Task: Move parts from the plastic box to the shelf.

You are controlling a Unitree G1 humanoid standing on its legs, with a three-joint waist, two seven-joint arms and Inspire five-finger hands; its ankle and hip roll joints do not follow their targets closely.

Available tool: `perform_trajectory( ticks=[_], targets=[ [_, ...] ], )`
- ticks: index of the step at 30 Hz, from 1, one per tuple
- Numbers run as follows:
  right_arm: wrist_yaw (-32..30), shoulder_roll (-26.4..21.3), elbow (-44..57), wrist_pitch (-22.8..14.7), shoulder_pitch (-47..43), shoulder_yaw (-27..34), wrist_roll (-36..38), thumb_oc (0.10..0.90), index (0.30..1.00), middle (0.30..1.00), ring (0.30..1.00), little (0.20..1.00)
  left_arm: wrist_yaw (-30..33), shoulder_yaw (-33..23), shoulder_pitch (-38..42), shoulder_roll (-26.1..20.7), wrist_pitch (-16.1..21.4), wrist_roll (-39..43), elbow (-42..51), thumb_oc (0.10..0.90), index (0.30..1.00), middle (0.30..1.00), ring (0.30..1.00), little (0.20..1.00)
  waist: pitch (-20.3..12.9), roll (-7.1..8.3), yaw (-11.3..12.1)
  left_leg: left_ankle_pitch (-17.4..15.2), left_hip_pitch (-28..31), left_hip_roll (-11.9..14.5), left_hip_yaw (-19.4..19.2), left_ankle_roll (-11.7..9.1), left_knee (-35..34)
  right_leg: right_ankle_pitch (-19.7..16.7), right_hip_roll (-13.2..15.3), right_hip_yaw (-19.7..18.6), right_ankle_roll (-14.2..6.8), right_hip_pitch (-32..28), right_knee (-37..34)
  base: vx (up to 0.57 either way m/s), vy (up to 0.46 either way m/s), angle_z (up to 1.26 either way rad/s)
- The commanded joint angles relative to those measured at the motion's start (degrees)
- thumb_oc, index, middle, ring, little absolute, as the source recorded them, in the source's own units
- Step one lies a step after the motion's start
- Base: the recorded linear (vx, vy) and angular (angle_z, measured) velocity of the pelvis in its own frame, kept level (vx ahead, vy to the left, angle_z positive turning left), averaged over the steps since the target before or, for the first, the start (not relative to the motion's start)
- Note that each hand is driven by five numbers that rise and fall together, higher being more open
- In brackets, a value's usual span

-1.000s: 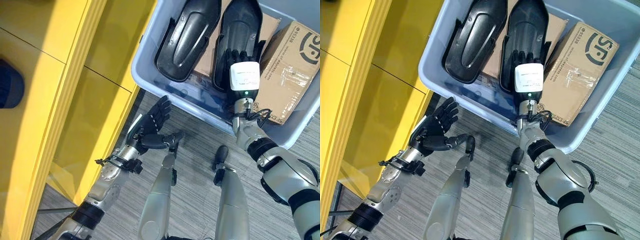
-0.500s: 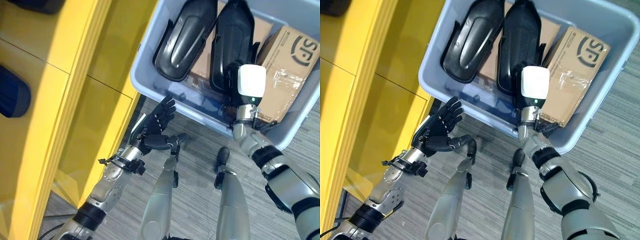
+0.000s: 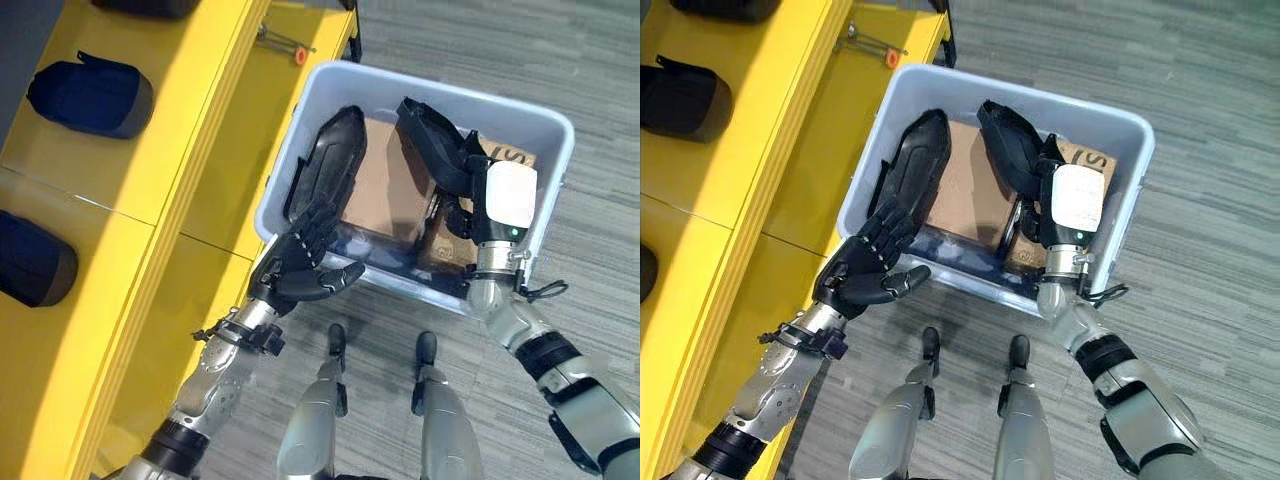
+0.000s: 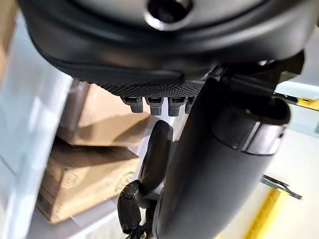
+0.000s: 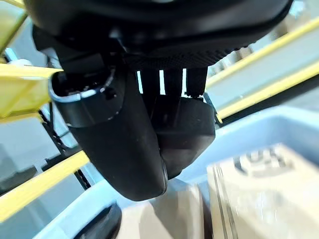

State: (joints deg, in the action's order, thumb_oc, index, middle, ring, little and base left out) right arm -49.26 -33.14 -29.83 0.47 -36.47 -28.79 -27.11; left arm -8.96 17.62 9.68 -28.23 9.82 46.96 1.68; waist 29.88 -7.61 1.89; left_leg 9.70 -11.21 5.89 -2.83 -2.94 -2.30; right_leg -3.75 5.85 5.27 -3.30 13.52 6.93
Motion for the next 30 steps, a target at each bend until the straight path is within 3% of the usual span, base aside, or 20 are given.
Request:
perform_trajectory(
  ticks=[1, 7, 18, 21, 26, 30],
  targets=[
    [-4.06, -2.36, 9.21, -2.31, -6.52, 7.04, -5.19, 0.4, 0.3, 0.3, 0.3, 0.3, -0.98, -2.16, -0.1, 0.2, 2.45, 1.07, 7.84, 0.9, 1.0, 1.0, 1.0, 1.0, -5.02, 2.26, -0.63, -2.51, 0.75, 1.79, -0.05, 0.09, -0.84, 6.62, 0.66, -2.41, 1.14, -4.55, 0.98, 0.11, 0.027, -0.05],
    [-3.58, -3.53, 12.91, -2.16, -4.0, 8.82, -5.81, 0.4, 0.3, 0.3, 0.3, 0.3, -1.54, -2.3, -1.66, 0.77, 1.46, 0.33, 7.94, 0.9, 1.0, 1.0, 1.0, 1.0, -9.09, 3.23, -1.22, -2.61, 3.67, 2.56, -0.7, -0.41, -2.37, 5.51, 0.94, -2.39, 0.63, -7.45, -1.62, 0.1, 0.024, -0.04],
    [-0.44, -3.81, 22.9, -7.32, 2.49, 14.31, -4.92, 0.4, 0.3, 0.3, 0.3, 0.3, -1.02, -3.05, -4.82, 1.84, -0.5, -1.96, 8.31, 0.9, 1.0, 1.0, 1.0, 1.0, -15.56, 4.36, -2.02, -4.55, 8.49, 2.24, -1.29, -0.37, -2.39, 5.64, 1.09, -1.98, 0.55, -12.0, -3.08, 0.08, -0.007, -0.01],
    [5.93, -3.76, 29.54, -9.56, 8.29, 15.76, -3.41, 0.4, 0.3, 0.3, 0.3, 0.3, 0.6, -5.15, -7.55, 2.8, -2.62, -2.57, 8.96, 0.9, 1.0, 1.0, 1.0, 1.0, -18.08, 4.28, -2.5, -5.13, 11.18, 2.72, -1.05, -0.61, -2.43, 7.29, 0.68, -1.45, 1.29, -13.92, -1.92, 0.11, -0.055, -0.02],
    [11.34, -4.71, 33.5, -11.34, 11.59, 15.41, -3.04, 0.4, 0.3, 0.3, 0.3, 0.3, 3.12, -6.84, -9.19, 3.97, -3.97, -1.19, 8.39, 0.9, 1.0, 1.0, 1.0, 1.0, -17.54, 3.75, -1.81, -4.3, 11.66, 3.0, 0.74, -1.15, -1.99, 10.76, -0.27, 0.42, 3.11, -14.95, 2.27, 0.0, -0.063, 0.05],
    [16.01, -5.54, 36.61, -13.86, 11.96, 14.15, -4.15, 0.4, 0.3, 0.3, 0.3, 0.3, 2.53, -8.4, -12.21, 4.32, -1.97, -2.56, 7.42, 0.9, 1.0, 1.0, 1.0, 1.0, -15.28, 3.13, -0.58, -0.52, 9.72, 5.56, 2.19, -2.91, -2.06, 14.37, -1.64, 2.82, 5.35, -14.29, 7.89, -0.08, -0.06, 0.27]
  ],
)
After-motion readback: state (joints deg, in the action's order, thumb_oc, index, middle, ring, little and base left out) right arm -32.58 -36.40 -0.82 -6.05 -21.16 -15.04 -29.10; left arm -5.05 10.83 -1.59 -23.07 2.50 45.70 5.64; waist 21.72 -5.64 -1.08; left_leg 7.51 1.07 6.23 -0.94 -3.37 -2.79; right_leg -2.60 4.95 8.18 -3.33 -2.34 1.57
